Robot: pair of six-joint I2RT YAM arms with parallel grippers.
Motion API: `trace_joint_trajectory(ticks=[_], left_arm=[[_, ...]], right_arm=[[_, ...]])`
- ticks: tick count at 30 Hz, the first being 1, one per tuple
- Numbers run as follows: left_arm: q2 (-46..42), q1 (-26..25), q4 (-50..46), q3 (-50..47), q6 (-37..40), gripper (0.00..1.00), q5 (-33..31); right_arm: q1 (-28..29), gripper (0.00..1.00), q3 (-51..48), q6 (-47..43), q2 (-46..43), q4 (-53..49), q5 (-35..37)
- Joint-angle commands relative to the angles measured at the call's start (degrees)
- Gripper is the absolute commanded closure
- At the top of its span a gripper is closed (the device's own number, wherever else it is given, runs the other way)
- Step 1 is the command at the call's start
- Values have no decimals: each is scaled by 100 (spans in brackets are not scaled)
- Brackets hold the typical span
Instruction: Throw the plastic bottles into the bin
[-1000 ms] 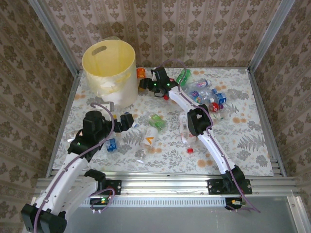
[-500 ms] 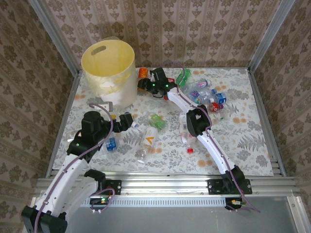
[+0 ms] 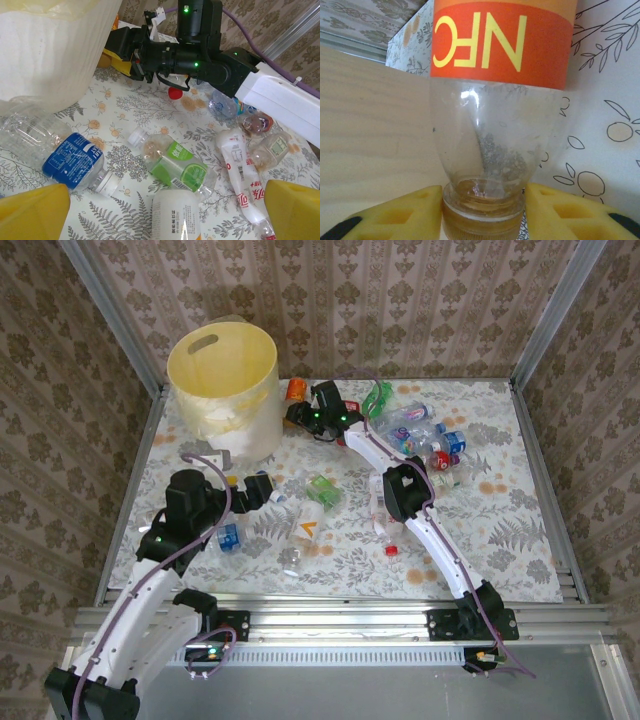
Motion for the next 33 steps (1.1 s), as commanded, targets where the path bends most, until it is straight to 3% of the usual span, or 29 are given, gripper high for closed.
trace_joint_trajectory(ticks=[1,8,15,27,30,33], left_arm=[[-74,56,-55,-69,88,0,135],[-120,65,-109,-50,106,0,150],[-118,73,-92,-40,110,0,168],[-126,73,-156,-20,105,0,241],[-118,69,-141,-19,110,0,259],[-131,65,-162,-6,77,0,292]], right_arm=[[177,59,-103,323,371,-584,-76],[217,66,-605,241,49,-687,-127],[233,69,-2322,71,-918,-150,49],[299,68,-5180,-529,-2842,-171,603],[333,65,-5499,-695,-3126,-275,643],[369,49,-5582,-860,-3281,-533,847]])
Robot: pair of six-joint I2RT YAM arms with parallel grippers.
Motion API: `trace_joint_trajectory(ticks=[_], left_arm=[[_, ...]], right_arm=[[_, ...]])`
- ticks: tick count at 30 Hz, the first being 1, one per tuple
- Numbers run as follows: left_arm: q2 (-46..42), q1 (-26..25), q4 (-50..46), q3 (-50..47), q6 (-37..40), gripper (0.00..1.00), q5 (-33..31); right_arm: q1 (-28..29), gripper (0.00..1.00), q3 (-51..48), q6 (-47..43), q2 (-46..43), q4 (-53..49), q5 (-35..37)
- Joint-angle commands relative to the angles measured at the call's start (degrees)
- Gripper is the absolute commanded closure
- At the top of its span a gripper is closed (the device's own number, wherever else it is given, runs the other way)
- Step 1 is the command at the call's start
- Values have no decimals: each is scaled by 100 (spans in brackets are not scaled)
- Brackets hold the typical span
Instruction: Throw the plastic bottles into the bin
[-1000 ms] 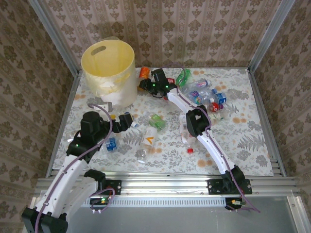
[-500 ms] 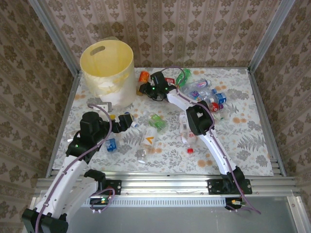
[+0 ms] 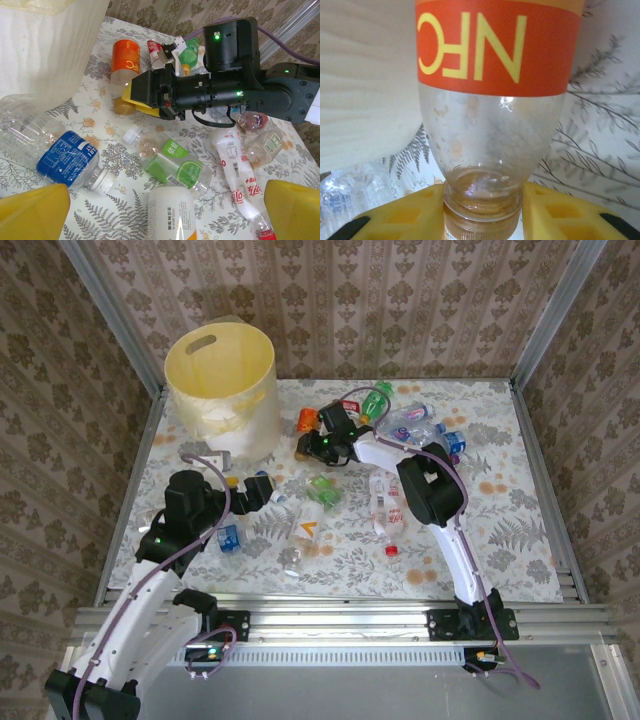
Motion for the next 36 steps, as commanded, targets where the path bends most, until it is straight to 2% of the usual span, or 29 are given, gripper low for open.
trace_joint_trajectory(ticks=[1,8,12,17,22,26,33,36], left_arm=[[-92,34,-145,13,72,0,145],[-205,34,-253,14,60,0,164],[-219,34,-280,23,76,0,165],[-218,34,-310,34,83,0,187],[-242,34,-431,51,136,0,176],[-296,33,-499,59,142,0,148],[-384,34,-586,71,140,0,113],[-386,34,-597,75,136,0,121]], right_arm=[[58,42,-315,-301,-48,-1086,575],[80,21,-118,-593,-303,-1654,1166],[38,17,247,-756,-136,-1960,1416],[-33,18,1211,-1088,424,-2724,1828],[-62,22,1979,-1383,942,-3073,1729],[-45,28,2050,-1596,1050,-2889,1387],[-53,46,2026,-1917,1018,-2951,1393],[-57,58,1978,-1951,994,-2893,1327]])
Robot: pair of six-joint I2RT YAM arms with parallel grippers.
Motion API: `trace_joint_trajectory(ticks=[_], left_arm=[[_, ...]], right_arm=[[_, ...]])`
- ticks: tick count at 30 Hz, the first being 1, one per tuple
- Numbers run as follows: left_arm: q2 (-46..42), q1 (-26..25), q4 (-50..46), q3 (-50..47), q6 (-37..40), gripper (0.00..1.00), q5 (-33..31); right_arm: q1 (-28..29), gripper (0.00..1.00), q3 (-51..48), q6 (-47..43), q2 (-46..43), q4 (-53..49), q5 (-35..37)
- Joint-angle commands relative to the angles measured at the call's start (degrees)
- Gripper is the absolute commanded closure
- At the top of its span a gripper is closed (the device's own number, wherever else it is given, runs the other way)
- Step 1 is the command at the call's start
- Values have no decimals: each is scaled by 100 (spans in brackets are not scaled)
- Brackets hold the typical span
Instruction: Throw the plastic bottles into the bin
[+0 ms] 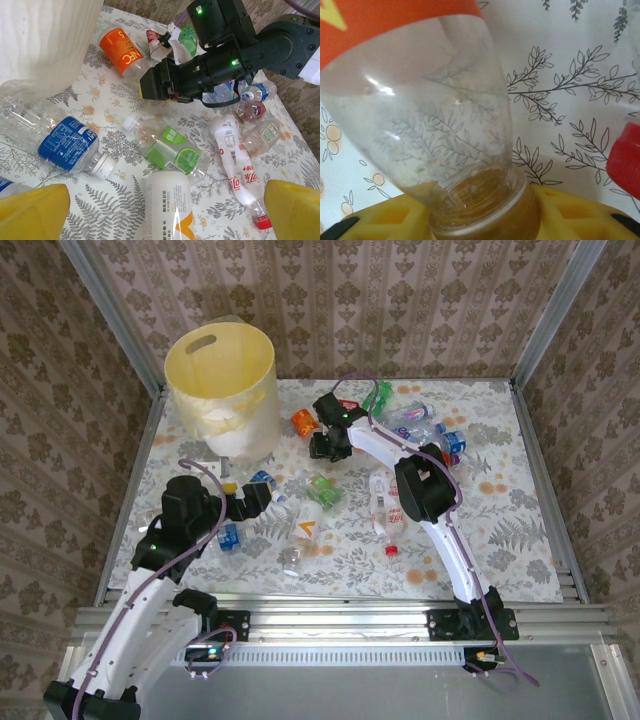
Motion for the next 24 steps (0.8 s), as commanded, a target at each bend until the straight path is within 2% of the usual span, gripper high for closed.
trace_joint_trajectory(ticks=[1,8,12,18,24], left_arm=[[-84,34,-113,80,119,0,66],[-220,34,-300,98,143,0,12],[-298,36,-473,191,152,0,50],[-591,92,-1050,422,203,0,-328],[-738,140,-1378,795,131,0,-523]], right_arm=[[-9,61,-55,-200,274,202,-53],[17,74,-470,-318,-93,489,-164],[69,80,-1123,-388,-724,806,-163],[94,83,-2827,-416,-2651,1910,308],[295,84,-3865,-849,-4444,2955,141]])
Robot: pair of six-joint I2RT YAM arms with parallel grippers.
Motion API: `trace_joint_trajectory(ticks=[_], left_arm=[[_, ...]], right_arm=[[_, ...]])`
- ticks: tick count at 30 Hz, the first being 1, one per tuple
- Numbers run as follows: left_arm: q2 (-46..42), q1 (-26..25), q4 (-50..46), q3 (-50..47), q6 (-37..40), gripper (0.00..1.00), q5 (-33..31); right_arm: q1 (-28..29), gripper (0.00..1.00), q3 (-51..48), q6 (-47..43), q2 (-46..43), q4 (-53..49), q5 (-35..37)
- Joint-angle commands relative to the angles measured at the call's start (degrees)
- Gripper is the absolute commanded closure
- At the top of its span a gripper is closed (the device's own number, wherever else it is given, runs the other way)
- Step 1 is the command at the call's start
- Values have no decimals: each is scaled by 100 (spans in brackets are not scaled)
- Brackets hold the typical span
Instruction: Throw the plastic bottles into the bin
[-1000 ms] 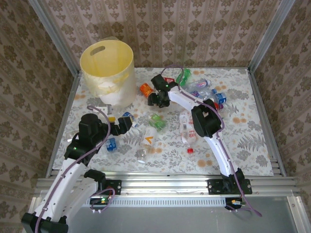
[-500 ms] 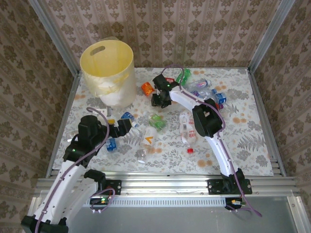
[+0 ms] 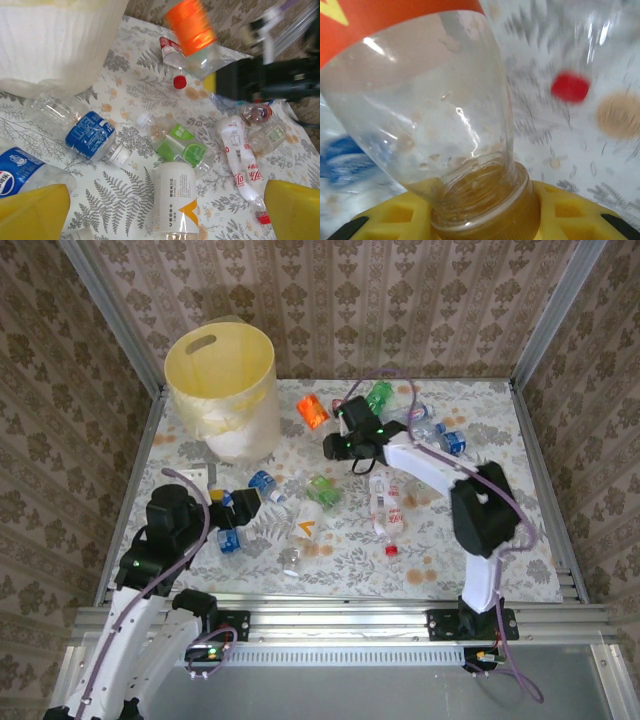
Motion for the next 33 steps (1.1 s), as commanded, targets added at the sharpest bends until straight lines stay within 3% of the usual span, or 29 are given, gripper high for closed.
trace_joint_trajectory(ticks=[1,7,12,18,20,23,25,26,27,28,29,31,33], left_arm=[[-125,41,-340,365,41,0,-286],[-382,63,-825,770,-134,0,-1075],[-499,76,-1144,851,-234,0,-1631],[-439,94,-1181,795,-305,0,-1566],[-414,94,-1137,769,-364,0,-1548],[-322,94,-752,660,-476,0,-1290],[-199,85,-461,563,-535,0,-1106],[-137,89,-377,520,-540,0,-1051],[-73,76,-322,478,-538,0,-1006],[-9,80,-308,457,-513,0,-974],[39,76,-321,427,-486,0,-964],[105,81,-426,381,-472,0,-1015],[114,76,-463,339,-463,0,-1038]], right_arm=[[237,84,-250,-511,-1001,1072,-71],[854,83,-512,-1245,-2059,1688,-219],[1105,82,-177,-1305,-2092,1625,-466],[1176,82,859,-1235,-1284,1176,-744],[1175,80,1531,-1229,-754,911,-964],[1156,79,3492,-1222,569,18,-1214],[1069,72,5736,-1028,1911,-1000,-1623],[1045,63,6953,-891,2571,-1610,-1646],[995,42,8338,-746,3334,-2146,-1785],[938,27,9419,-571,3951,-2465,-1935],[862,20,9665,-364,4155,-2479,-1990],[704,7,8472,21,3655,-2096,-2125],[698,3,7327,-102,2973,-1860,-1900]])
